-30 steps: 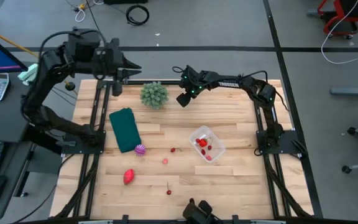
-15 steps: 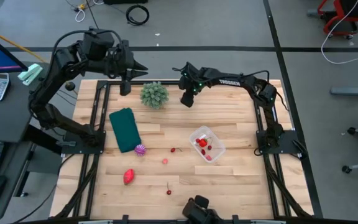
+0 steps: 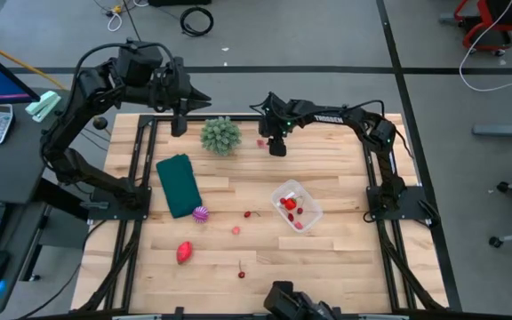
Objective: Pick and placing Produce into tupperware
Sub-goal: Put the top peach into the container
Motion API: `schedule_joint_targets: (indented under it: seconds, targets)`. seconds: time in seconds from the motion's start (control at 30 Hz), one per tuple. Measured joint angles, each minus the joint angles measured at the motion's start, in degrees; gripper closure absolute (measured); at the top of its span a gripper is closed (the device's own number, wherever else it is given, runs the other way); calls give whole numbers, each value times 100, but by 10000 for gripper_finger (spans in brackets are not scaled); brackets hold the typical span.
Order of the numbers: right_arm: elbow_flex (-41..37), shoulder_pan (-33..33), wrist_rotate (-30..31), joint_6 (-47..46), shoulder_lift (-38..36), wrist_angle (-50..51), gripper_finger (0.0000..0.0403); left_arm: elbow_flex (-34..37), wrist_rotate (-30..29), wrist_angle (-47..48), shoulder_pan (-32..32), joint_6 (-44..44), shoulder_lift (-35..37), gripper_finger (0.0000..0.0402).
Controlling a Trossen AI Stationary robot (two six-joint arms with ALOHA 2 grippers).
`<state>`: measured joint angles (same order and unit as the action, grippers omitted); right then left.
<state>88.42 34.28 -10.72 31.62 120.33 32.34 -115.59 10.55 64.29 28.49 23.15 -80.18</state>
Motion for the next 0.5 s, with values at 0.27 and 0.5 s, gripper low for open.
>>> schedule_joint_targets:
  seconds: [0.27, 0.5]
  targets:
    - [2, 34, -415, 182, 85, -164, 222, 0, 0, -72, -1, 54, 0, 351]
    - [161, 45, -358, 379, 591, -204, 222, 0, 0, -70, -2, 46, 0, 345]
